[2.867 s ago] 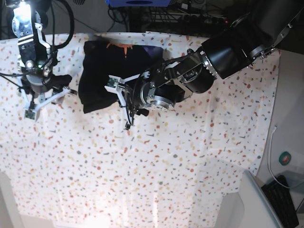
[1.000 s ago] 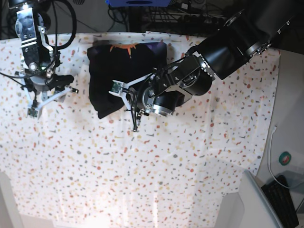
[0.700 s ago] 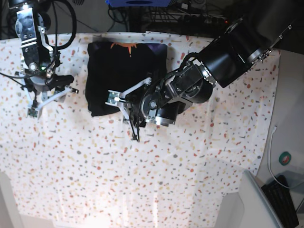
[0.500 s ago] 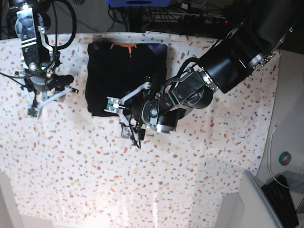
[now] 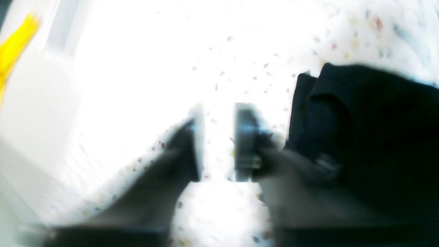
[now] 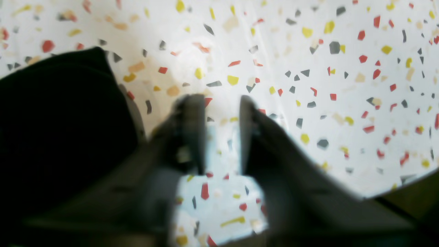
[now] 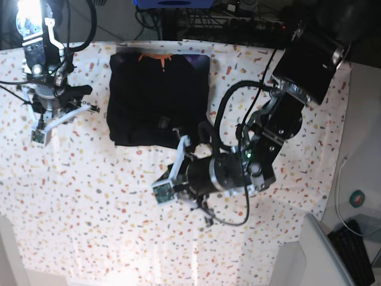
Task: Layout the t-shirt on the table in an organized manner, then fold the t-shirt properly
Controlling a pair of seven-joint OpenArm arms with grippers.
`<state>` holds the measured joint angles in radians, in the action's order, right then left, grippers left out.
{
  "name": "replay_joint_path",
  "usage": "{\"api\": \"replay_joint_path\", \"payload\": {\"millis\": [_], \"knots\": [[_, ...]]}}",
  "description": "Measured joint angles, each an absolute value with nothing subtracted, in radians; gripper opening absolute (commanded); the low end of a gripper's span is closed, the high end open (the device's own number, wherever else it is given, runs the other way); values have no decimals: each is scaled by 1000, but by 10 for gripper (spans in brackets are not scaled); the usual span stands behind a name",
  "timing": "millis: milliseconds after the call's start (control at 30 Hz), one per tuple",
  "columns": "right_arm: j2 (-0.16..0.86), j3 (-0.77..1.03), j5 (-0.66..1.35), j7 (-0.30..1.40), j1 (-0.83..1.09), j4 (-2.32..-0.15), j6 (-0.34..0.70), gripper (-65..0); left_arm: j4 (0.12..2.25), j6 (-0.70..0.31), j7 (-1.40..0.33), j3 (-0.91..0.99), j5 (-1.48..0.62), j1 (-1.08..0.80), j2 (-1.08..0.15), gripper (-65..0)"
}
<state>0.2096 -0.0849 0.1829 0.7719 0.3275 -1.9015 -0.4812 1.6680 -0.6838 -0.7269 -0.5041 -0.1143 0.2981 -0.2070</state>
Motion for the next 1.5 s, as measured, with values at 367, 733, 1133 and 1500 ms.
{"api": "replay_joint_path", "payload": {"millis": [367,733,1133,1500], "knots": [[181,-462,195,770,327,-1909,-477,-650,1667,-521,-529,-451,-117,-89,-207,-650],[170,-469,189,632,334,-1637,-474,-650,1539,-497,-502,-505,-114,-139,-255,-650],[193,-462,184,618,400,-1754,-479,-650,1657,-503,-464,-457,-123,-127,-255,-650],[364,-293,187,643,736,-2001,-474,-650,1951,-504,-451,-128,-127,-547,-397,-650]]}}
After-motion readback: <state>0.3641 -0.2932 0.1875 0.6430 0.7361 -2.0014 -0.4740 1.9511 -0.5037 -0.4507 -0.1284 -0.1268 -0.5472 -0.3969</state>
